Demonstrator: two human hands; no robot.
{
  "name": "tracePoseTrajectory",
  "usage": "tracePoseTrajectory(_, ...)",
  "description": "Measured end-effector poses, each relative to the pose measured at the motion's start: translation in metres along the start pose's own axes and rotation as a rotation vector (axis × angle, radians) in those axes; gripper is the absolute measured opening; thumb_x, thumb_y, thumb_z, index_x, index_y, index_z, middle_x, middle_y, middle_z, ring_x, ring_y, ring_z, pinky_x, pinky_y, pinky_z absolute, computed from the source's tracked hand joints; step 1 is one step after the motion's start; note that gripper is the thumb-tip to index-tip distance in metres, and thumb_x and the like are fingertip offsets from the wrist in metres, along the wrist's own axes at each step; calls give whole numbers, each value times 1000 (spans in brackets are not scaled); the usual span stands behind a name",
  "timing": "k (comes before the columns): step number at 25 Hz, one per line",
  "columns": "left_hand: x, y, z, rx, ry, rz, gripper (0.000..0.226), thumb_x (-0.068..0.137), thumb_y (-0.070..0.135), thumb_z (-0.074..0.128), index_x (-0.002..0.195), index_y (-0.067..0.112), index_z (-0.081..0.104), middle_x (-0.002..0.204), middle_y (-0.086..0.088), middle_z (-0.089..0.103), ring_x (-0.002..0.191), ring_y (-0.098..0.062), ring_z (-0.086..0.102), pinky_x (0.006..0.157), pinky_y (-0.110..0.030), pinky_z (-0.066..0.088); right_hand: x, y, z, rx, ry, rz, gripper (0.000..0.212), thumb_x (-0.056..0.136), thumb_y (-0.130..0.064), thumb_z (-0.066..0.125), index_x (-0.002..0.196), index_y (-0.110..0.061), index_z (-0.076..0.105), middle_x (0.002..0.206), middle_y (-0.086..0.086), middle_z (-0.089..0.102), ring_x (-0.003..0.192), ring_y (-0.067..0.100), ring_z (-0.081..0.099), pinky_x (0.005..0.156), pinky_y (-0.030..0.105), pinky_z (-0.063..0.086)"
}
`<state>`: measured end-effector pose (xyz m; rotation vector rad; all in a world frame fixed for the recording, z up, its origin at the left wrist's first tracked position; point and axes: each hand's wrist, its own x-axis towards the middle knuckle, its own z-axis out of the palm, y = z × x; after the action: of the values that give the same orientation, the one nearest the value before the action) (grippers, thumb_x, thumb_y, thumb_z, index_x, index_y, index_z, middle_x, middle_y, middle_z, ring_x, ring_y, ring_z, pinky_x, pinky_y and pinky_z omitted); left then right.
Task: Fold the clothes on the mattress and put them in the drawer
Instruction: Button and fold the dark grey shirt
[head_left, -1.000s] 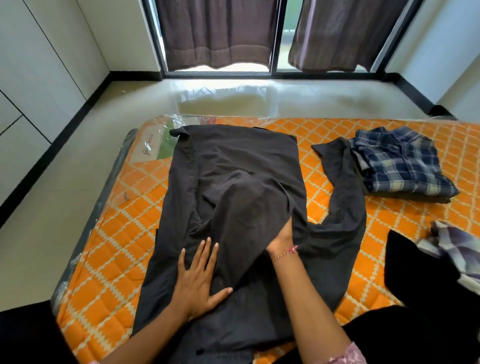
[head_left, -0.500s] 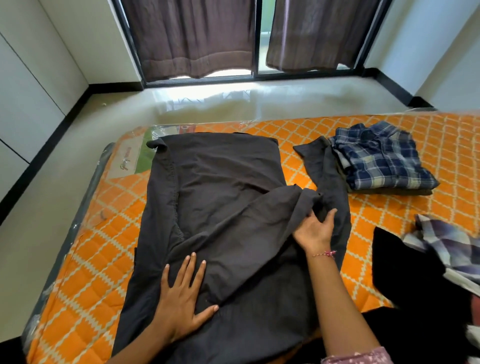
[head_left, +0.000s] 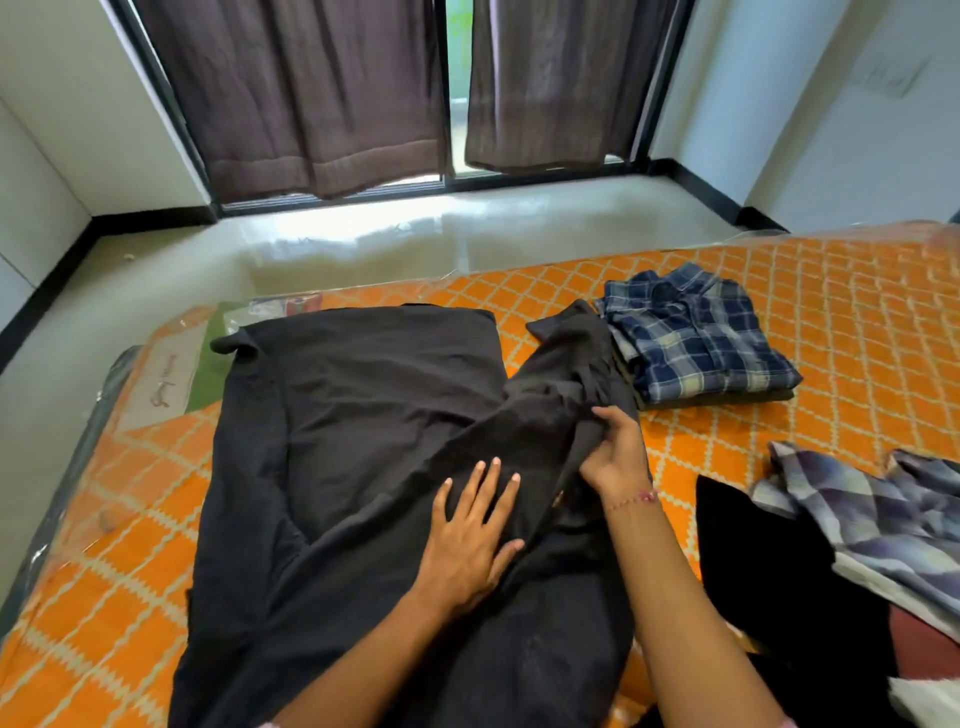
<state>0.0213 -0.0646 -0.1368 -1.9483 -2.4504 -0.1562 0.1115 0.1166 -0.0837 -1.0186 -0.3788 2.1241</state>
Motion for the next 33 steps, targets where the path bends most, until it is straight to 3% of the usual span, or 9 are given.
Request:
tracePoseTrajectory(3,-4,0,17,35,-99,61,69,81,58,37,137,20,51,144,-13,46,131,-25,46,101,-46,24,3,-7,-21,-179,65,-59,31,86,-44,62,98,-16,64,92,4,70,90,22,64,83,37,52)
tracePoseTrajectory(7,-4,-2,25,66,-129,54,67,81,58,34,133,22,56,138,-10,53,127,-21,52,100,-46,25,32,5,-9,-792,369,-129,36,84,-15,68,115,1,58,113,12,61,101,30,58,85,36,49)
tracePoseTrajectory(9,-4,-1,24,66,-129,46,68,81,59,34,133,22,56,138,-10,54,126,-21,52,100,-46,25,43,-4,-8,-589,396,-75,11,89,-1,51,95,7,55,97,13,58,86,27,54,75,30,45)
tracePoseTrajectory(13,-4,-2,23,44,-63,20,74,79,62,38,139,20,49,144,-14,45,132,-25,45,101,-48,24,46,-13,-24,-78,64,105,23,95,-13,43,92,-3,64,78,13,72,76,30,68,87,38,49)
tracePoseTrajectory(22,18,-1,-2,36,30,-170,67,83,55,31,136,19,51,143,-15,47,130,-29,48,102,-55,35,12,-47,-41,35,-95,-110,29,98,-5,38,122,-11,53,107,12,65,94,22,65,89,35,51)
tracePoseTrajectory(25,-1,2,3,72,-47,-77,72,81,62,29,135,22,54,142,-14,48,128,-26,49,102,-56,36,-9,-50,-58,26,-79,-189,25,98,-6,38,107,-12,61,95,5,73,87,17,70,88,33,53)
tracePoseTrajectory(28,-20,0,1,85,-81,10,72,82,65,31,138,22,50,146,-14,42,132,-25,46,103,-52,24,-20,-40,-70,-30,196,-429,24,97,-2,39,102,-13,60,84,-5,75,79,10,70,80,27,55)
tracePoseTrajectory(31,-38,-29,-12,50,-32,-139,68,85,60,32,138,21,49,145,-15,43,133,-26,44,103,-53,24,-17,-6,-68,-742,852,-591,47,91,-13,56,135,-3,44,134,16,55,124,31,50,100,38,36)
tracePoseTrajectory(33,-46,-57,-18,69,29,-340,65,87,56,33,139,19,48,145,-17,43,134,-28,43,106,-56,26,-16,25,-48,-1193,939,-709,69,86,-16,59,147,-9,27,154,21,24,143,34,21,113,53,16)
